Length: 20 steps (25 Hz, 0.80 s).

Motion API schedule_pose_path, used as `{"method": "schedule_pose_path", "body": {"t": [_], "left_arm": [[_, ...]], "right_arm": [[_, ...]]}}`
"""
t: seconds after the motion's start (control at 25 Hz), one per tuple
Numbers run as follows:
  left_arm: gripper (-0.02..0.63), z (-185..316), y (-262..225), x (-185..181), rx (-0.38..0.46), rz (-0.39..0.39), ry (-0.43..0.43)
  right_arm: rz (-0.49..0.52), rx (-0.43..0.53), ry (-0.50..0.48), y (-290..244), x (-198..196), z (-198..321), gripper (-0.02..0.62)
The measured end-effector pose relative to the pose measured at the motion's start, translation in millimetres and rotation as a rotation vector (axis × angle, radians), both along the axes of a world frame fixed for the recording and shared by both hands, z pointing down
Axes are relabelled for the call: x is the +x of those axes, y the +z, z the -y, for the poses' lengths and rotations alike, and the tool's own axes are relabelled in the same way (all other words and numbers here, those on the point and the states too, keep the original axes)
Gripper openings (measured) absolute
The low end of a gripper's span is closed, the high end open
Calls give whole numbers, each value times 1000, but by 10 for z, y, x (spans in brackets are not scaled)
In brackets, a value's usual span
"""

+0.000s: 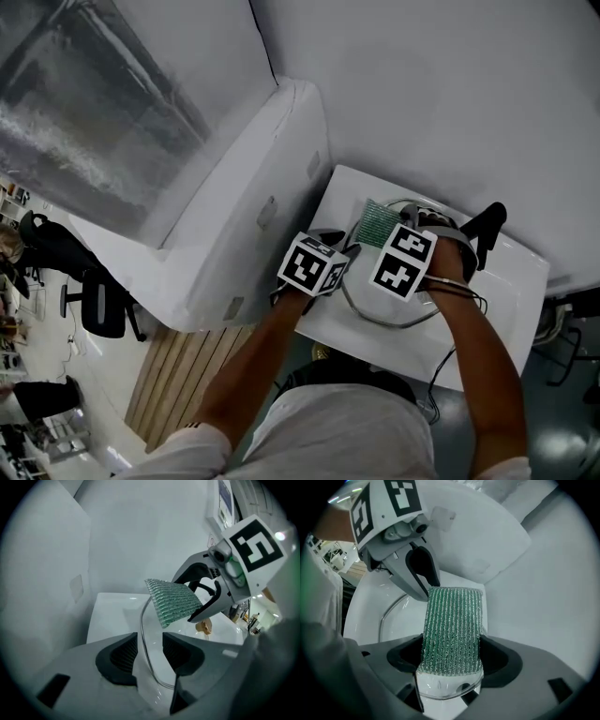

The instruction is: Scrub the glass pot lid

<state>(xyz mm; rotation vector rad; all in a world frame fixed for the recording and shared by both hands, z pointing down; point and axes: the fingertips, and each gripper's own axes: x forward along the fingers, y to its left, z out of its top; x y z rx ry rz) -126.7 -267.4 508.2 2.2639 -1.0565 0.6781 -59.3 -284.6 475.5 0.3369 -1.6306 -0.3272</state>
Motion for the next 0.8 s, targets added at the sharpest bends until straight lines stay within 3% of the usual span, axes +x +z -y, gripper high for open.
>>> {"method": "schedule_pose_path", "body": {"t": [0.2,0.44,0.6,0.8], "left_arm": [[157,-5,53,3,-12,-3,7],[135,-11,60,8,-14,-32,15],[135,-14,60,18,-10,-37,13],[135,-14,63,17,-9,-34,11]], "right_arm": [[-45,-26,-7,145,-21,22,348],[10,-55,61,137,31,51,348],[89,-73,207,121,208,108,348],[255,-84,458,19,442,222,348]]}}
